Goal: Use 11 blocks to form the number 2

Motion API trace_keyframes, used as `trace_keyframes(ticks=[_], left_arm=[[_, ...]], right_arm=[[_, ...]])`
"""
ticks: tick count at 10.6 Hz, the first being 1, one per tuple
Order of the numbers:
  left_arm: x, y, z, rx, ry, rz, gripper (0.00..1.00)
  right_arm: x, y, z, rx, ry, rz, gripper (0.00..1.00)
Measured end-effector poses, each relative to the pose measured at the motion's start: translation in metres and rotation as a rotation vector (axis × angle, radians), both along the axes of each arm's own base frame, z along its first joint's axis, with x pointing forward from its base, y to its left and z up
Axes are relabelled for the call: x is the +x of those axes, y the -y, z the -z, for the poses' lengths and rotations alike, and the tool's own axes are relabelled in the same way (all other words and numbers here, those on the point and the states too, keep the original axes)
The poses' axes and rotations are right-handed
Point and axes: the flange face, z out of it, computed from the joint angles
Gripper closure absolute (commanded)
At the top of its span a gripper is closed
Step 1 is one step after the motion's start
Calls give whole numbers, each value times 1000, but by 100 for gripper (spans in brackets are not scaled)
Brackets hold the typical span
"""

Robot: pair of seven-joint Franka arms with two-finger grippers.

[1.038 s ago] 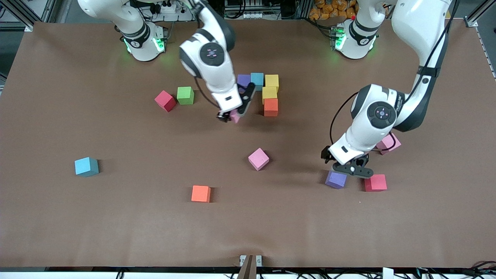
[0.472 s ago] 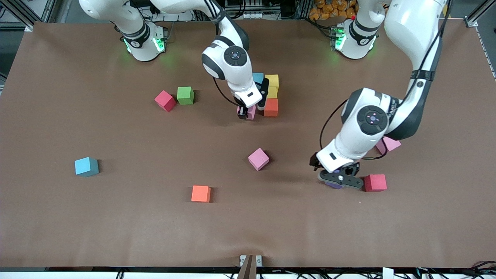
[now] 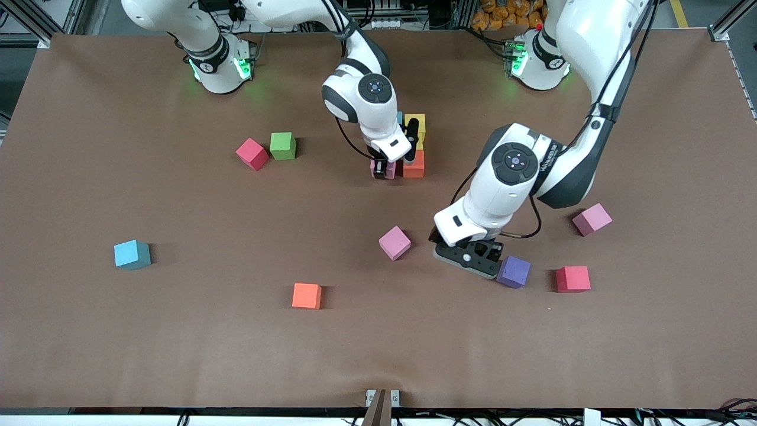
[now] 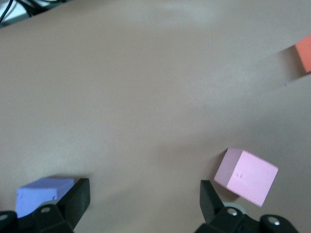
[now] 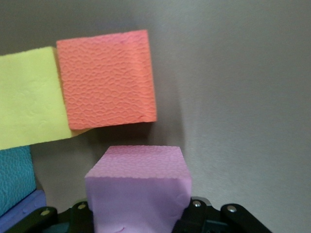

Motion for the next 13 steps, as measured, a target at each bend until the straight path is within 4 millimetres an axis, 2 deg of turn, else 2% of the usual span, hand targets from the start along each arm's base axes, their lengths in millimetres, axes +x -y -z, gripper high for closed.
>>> trace_keyframes(ticks=[3, 4, 6, 13], left_arm=[[-1, 30, 48, -79, 74, 34, 0], [-5, 38, 56, -83, 72, 45, 0], [-22, 65, 69, -99, 61, 53, 0], [-42, 92, 108, -118, 52, 82, 0]], right_arm=[[-6, -10, 9, -3, -1, -17, 54], [-10, -16, 10, -1, 0, -26, 54], [-11, -18, 15, -6, -2, -29, 54], [-7, -18, 17, -7, 1, -26, 53]])
